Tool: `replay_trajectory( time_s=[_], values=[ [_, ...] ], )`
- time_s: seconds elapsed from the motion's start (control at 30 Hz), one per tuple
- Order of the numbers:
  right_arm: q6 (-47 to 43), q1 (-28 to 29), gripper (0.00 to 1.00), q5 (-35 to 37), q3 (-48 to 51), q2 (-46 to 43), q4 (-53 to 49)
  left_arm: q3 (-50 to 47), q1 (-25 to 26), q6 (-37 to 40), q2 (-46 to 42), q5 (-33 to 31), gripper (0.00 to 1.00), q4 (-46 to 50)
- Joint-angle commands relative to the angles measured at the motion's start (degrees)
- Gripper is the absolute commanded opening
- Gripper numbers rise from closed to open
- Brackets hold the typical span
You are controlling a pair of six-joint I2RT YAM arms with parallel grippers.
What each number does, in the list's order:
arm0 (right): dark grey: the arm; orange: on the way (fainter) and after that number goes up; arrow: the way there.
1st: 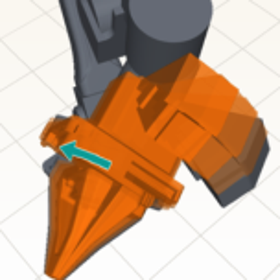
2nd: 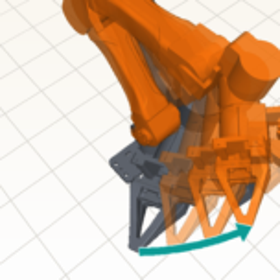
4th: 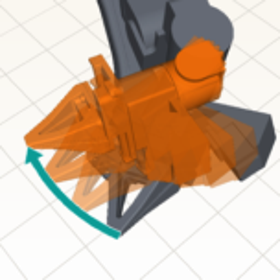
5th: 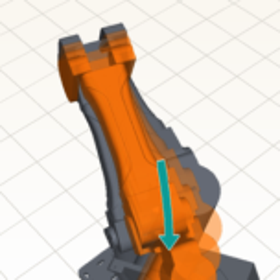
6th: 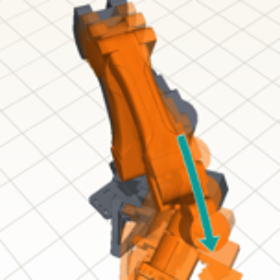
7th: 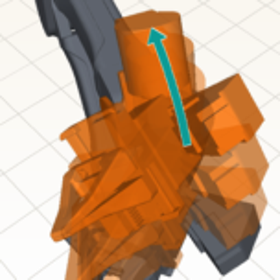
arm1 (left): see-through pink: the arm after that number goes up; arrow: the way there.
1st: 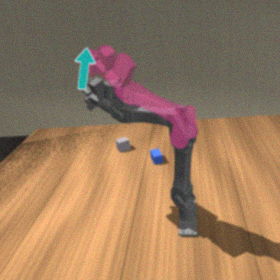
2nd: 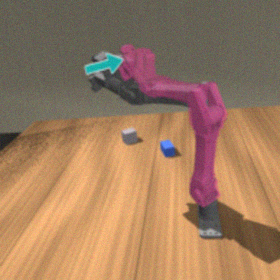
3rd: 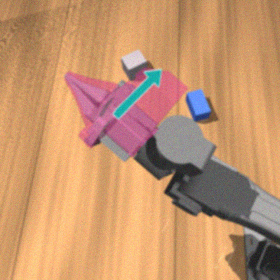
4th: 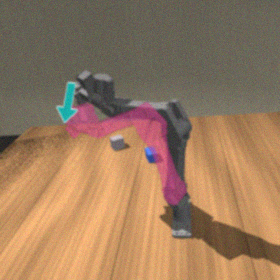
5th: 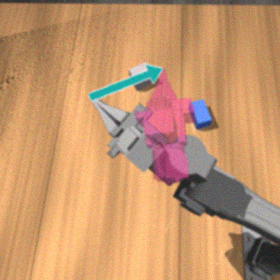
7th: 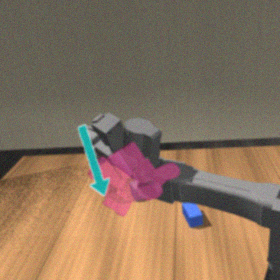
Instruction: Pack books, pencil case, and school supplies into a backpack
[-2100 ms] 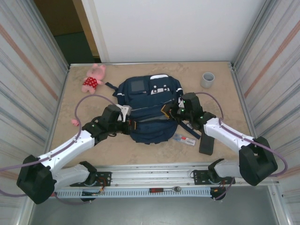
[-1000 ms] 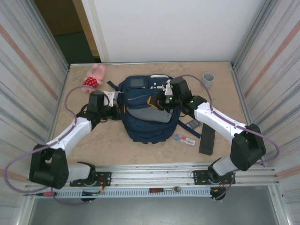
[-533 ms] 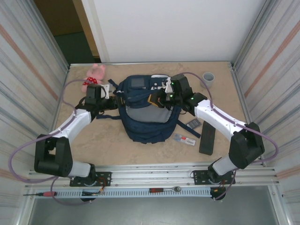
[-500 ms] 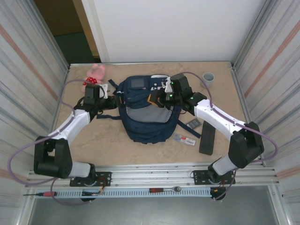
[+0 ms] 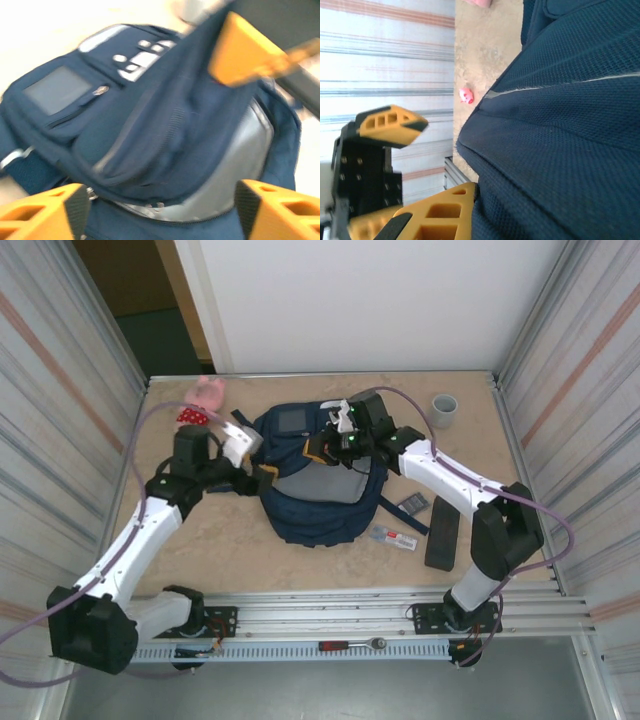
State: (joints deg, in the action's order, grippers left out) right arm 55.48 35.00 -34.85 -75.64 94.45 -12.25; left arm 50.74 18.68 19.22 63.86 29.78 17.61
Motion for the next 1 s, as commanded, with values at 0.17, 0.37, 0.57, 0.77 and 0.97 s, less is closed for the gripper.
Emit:
replay_trajectory(
  time_s=[0.17,0.37,0.57,0.77,0.97],
  values=[
    [-1.34,1.19,0.04,-4.79,-2.77,0.21,0.78,3.18,9.31,22.54,8.05,-13.50,0.91,-8.57],
    [-1.60,1.16,0.05,-5.05,-2.32,-1.07,-0.20,4.93,9.34,20.74,15.30,-18.58,0.87,-15.66],
    [-1.52,0.82,0.05,-5.27,-1.65,-1.64,-0.49,2.90,9.42,20.39,11.85,-12.74,0.88,-18.50],
    [-0.56,0.59,0.05,-5.28,-0.41,-2.29,0.79,0.46,9.35,21.77,7.65,-12.68,0.96,-18.67],
    [-0.29,0.77,0.06,-5.49,-0.21,-2.66,1.25,2.26,8.98,22.84,12.74,-10.98,0.98,-17.65]
  ],
)
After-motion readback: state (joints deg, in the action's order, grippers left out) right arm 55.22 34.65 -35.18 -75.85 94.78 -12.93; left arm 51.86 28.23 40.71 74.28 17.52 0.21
